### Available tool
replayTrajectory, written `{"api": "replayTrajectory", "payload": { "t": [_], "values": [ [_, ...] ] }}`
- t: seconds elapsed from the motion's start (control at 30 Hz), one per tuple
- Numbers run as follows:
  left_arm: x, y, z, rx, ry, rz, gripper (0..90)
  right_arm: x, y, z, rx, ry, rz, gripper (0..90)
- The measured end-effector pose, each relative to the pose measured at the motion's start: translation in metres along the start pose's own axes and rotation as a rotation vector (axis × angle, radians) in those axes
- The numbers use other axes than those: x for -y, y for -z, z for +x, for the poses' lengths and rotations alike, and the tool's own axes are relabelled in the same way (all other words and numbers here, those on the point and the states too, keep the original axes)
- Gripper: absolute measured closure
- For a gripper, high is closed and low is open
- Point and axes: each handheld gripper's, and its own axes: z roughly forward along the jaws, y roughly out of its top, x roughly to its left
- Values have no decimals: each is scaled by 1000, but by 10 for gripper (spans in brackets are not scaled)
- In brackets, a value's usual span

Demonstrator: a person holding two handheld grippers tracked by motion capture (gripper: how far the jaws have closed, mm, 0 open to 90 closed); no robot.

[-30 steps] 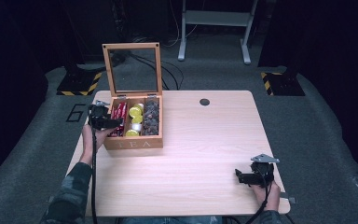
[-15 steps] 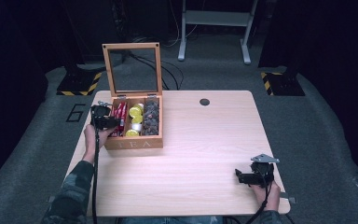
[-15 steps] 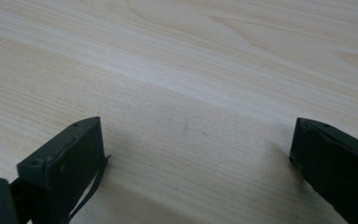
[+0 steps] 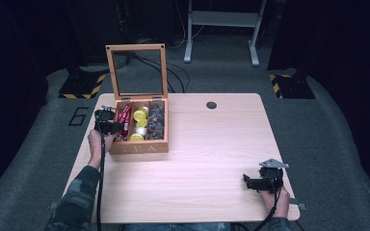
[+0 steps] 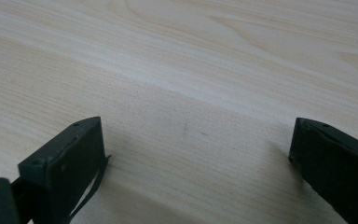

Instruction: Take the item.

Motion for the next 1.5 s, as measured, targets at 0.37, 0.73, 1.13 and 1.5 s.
{"api": "replayTrajectory", "payload": {
  "t": [0.37,0.73,1.13,1.5],
  "values": [
    [1,8,5,29,36,-49,836,0,0,0,1,0,-2,29],
    [0,32,2,71,6,-114,836,0,0,0,2,-2,-3,34],
    [2,55,0,114,-13,-161,836,0,0,0,2,-3,-2,36],
    [1,72,-14,147,-52,-204,836,0,0,0,1,-3,-1,37]
  ]
}}
